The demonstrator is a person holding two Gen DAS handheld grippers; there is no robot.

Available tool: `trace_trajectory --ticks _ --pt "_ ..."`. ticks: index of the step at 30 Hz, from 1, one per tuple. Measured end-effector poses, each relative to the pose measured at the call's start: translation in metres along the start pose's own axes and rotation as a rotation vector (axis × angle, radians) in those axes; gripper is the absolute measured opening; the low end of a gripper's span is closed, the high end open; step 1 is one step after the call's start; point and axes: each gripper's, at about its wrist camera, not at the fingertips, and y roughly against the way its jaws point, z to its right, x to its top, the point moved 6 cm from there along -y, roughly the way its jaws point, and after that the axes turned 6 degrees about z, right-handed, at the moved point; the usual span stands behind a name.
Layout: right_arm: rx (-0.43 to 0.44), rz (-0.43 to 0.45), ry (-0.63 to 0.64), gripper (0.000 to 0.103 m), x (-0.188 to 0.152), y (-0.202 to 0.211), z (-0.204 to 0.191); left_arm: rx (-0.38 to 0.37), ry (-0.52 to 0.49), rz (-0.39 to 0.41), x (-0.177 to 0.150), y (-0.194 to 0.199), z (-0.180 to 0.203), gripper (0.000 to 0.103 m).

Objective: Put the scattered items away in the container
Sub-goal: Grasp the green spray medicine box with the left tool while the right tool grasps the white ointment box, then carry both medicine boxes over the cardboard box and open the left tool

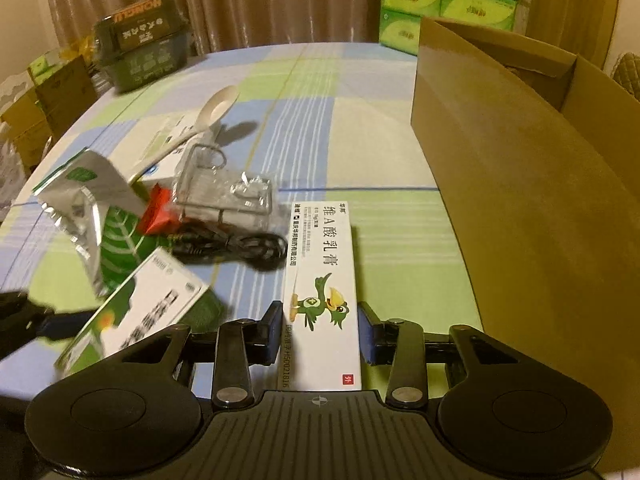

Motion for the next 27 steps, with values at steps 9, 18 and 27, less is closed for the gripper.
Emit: trace_trajectory --ticks 9,18,27 --pt "-0.008 -0.050 0.026 0.035 -0.058 0.066 0.005 -0.043 -0.037 -0.044 -0.012 0.024 0.032 0.051" --pt "-0.005 -0.019 0.058 0.036 -0.078 0.075 0.011 -0.038 -0.055 -0.079 -0.032 0.035 0.064 0.070" --pt "0.013 -0.016 0.051 0.035 -0.070 0.064 0.014 -0.013 -0.069 -0.092 -0.021 0.022 0.065 0.051"
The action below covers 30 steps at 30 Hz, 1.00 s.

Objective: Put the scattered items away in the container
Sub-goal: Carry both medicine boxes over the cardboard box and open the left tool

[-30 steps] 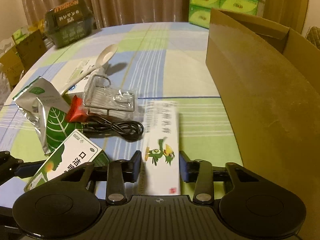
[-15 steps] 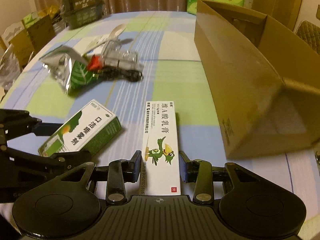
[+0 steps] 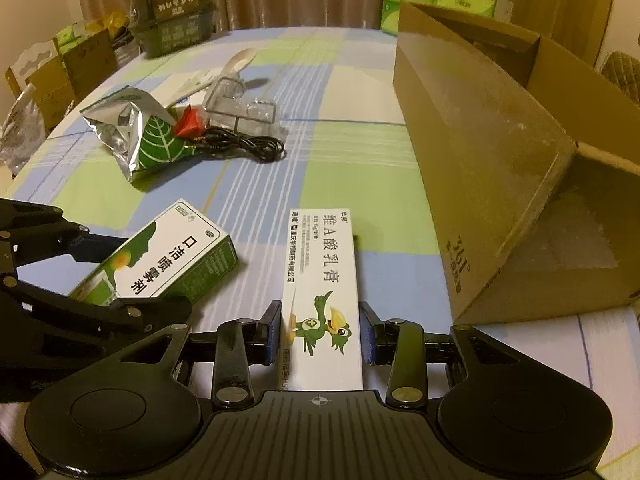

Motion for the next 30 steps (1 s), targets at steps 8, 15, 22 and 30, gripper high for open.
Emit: trace_trajectory --ticks 8,15,22,30 --pt "0.016 0.058 -0.022 0.035 0.006 0.033 0.002 0.018 0.043 0.016 0.001 0.018 0.002 0.051" --pt "0.026 0.138 -0.034 0.035 0.018 0.075 0.003 0.029 0.050 0.042 0.009 0.045 0.016 0.051" --pt "-0.004 0.254 -0.050 0.035 0.042 0.120 0.022 0.021 0.057 0.107 0.036 0.070 0.036 0.051" --pt "-0.084 0.322 -0.095 0.035 0.069 0.142 0.092 -0.035 0.067 0.210 0.098 0.083 0.071 0.051"
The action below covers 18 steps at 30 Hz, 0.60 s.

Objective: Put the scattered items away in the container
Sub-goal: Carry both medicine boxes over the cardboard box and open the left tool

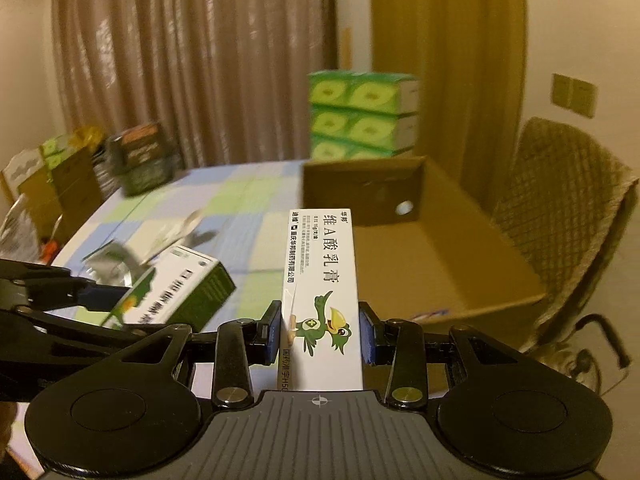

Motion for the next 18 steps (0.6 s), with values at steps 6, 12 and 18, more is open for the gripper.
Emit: trace_trajectory --ticks 6,12,18 --pt "-0.059 -0.001 -0.012 0.035 0.025 -0.018 0.050 -0.046 -0.015 0.046 0.046 -0.023 0.029 0.051" --pt "-0.068 -0.018 -0.012 0.035 0.029 -0.032 0.075 -0.071 -0.010 0.052 0.072 -0.055 0.046 0.051" --pt "-0.065 -0.037 -0.017 0.035 0.027 -0.052 0.081 -0.080 0.011 0.045 0.079 -0.078 0.049 0.051"
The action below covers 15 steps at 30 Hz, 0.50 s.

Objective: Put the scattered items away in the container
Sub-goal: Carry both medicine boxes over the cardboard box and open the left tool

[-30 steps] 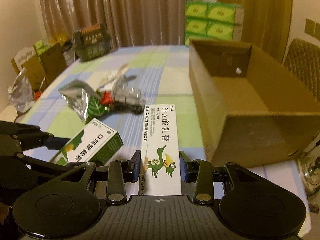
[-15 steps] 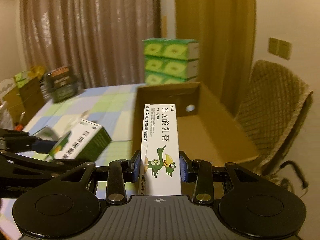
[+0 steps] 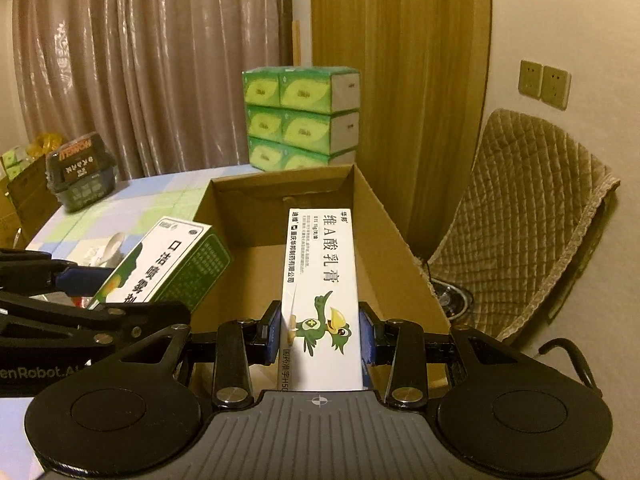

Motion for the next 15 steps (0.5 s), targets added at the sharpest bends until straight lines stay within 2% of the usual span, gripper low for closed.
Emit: trace_trajectory --ticks 15 --pt "-0.035 -0.008 -0.020 0.035 0.004 -0.024 0.020 -0.012 0.047 -0.022 0.004 -0.043 -0.007 0.051"
